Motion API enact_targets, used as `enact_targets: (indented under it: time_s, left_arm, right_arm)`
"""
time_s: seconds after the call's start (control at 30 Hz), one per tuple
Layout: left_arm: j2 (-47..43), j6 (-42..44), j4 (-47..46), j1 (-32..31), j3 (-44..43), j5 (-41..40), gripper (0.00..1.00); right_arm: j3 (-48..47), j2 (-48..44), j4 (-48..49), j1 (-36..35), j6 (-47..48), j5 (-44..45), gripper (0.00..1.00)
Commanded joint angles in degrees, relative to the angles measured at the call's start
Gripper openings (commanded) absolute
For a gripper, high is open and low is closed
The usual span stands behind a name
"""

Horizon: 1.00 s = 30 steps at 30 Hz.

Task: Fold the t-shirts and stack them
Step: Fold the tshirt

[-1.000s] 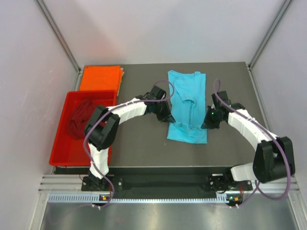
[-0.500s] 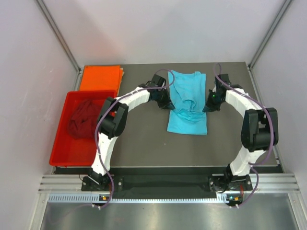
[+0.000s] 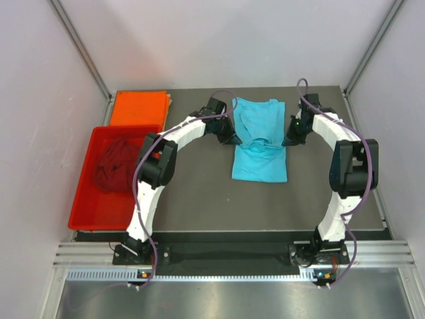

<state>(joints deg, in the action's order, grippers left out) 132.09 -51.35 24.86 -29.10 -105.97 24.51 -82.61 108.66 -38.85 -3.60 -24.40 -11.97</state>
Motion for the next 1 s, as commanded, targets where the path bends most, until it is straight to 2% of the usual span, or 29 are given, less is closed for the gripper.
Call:
enact_targets:
  time_s: [0.0,0.17,0.3,0.57,0.9,0.97]
  left_arm:
    - [0.79,-1.99,-3.84,0.63,-2.66,1.94,0.0]
    - [1.5,-3.58,-7.72,0.89,-2.84,3.61,0.0]
    - [2.46,-2.44,-2.9,0.98,-6.25,-0.16,0.0]
    - [4.57,-2.7,-3.07,2.38,-8.63,-0.17,0.0]
    - [7.21,-3.76,-7.72,3.35,-9.43,2.56,0.0]
    - [7.56,-3.75,-8.34,3.53,-9.69,2.9,0.0]
  right_arm:
    - [-3.26,0.5,-0.08,1.13,1.2,-0.16,0.0]
    - [-4.75,1.9,0.53,1.49,1.37,-0.51,0.0]
    - [-4.84,3.22,3.86,1.57,1.47,-1.13,0.0]
    - [-6.77,4.45,5.89,1.57,2.34,-0.87,0.0]
    - [-10.82,9.11,7.65,1.66,2.78,-1.22,0.0]
    - [-11.87,9.9,7.74,1.57,2.61,-0.34,0.05]
